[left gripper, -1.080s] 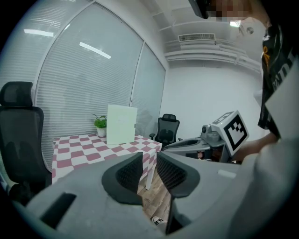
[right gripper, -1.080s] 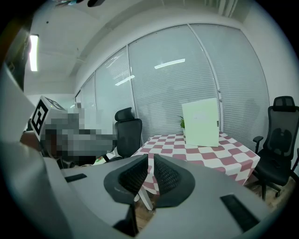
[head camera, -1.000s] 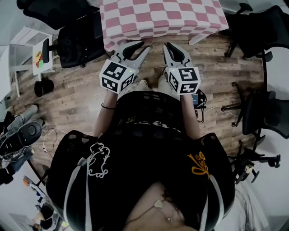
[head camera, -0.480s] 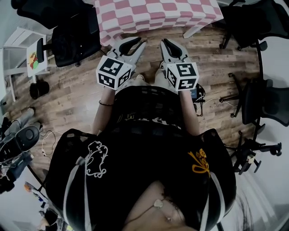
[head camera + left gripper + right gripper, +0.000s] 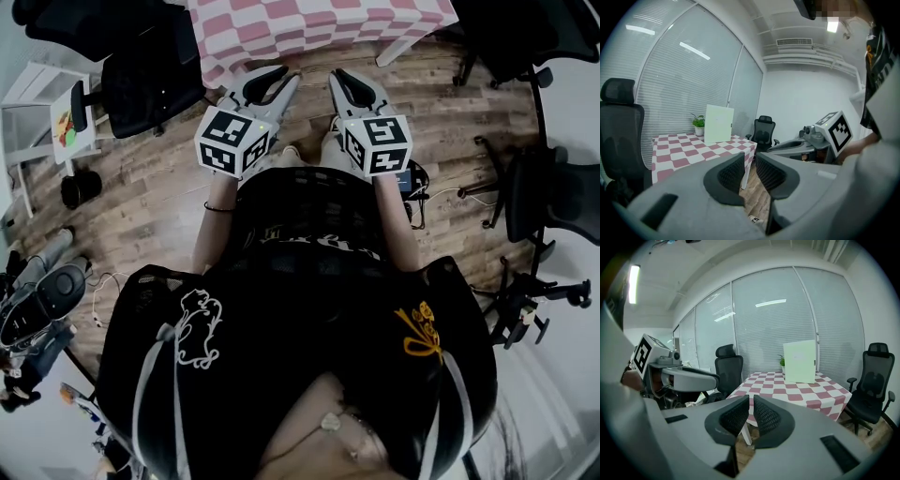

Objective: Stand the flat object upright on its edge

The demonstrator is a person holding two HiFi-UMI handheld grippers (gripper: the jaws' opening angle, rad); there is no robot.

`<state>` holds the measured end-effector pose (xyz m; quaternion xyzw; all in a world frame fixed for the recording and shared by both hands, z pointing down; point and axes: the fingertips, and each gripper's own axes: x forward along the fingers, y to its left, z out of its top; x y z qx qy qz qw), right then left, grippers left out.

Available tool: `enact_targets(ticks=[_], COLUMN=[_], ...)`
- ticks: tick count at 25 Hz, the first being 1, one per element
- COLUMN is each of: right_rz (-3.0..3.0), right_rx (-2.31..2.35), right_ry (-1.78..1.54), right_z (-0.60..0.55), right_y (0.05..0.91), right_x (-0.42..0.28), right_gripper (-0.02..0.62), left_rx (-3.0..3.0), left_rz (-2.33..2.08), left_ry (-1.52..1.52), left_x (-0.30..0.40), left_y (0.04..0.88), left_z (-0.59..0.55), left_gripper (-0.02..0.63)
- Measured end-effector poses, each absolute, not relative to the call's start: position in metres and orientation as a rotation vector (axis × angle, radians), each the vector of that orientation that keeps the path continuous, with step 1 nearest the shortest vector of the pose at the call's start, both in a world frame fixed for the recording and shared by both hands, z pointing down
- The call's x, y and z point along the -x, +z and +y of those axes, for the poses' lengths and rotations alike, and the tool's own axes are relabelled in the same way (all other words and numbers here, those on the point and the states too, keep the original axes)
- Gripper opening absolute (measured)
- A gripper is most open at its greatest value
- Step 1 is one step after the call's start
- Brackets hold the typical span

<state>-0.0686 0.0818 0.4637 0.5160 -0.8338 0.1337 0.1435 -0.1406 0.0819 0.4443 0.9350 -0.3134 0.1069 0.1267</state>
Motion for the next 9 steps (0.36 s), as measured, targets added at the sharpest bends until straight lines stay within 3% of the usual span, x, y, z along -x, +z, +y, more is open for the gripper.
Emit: enact_targets(ticks=[9], right_rz=[-2.395], right_rx=[-1.486], right_ry=[0.384], right_z=[0.0841], right_y=[0.466], right_x=[0.0703], right_gripper=[0.035], left_rx=[-2.725], left_rz=[-0.893], left_ry=[0.323], left_x=[0.1402], left_y=[0.4472], left_z=[0.0841], left_gripper=[0.087])
